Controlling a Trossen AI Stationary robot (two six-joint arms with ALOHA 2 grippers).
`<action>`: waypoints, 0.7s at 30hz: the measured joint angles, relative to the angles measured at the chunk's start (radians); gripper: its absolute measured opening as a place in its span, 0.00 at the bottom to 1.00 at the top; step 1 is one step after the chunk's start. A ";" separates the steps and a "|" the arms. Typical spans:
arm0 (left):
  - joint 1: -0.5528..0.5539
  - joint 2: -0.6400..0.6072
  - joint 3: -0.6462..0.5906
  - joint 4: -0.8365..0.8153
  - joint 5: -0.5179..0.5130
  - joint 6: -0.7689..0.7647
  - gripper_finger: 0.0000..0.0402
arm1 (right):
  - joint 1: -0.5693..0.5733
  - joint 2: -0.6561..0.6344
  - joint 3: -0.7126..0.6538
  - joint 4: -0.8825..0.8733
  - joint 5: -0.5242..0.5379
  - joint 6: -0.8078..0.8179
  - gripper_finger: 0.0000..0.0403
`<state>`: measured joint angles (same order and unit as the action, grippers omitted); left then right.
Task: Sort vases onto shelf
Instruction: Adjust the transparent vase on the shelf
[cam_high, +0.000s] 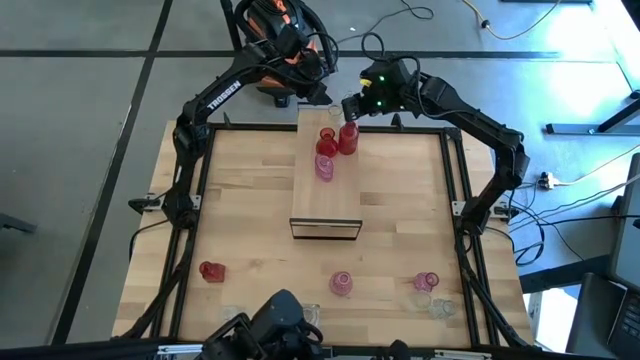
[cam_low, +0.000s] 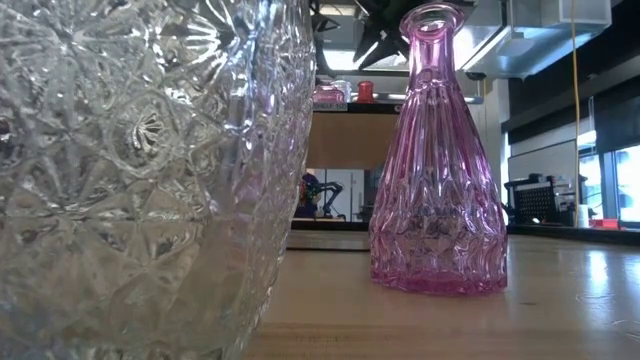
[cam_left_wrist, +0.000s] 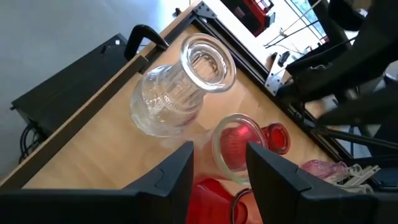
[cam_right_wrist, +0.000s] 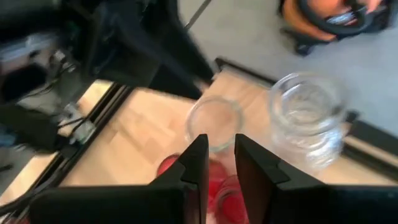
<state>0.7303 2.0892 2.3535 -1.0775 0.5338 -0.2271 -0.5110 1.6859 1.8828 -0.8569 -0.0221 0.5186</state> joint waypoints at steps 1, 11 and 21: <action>0.000 0.000 0.000 -0.004 0.000 0.000 0.35 | 0.000 0.001 0.000 0.000 -0.018 0.000 0.17; 0.000 0.000 0.000 -0.006 0.001 0.000 0.35 | 0.000 0.006 0.000 -0.008 -0.041 -0.002 0.17; 0.003 0.000 0.000 -0.006 0.010 0.005 0.35 | 0.037 0.037 0.000 -0.014 -0.007 0.004 0.02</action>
<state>0.7338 2.0892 2.3531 -1.0833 0.5437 -0.2225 -0.4743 1.7226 1.8832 -0.8711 -0.0292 0.5224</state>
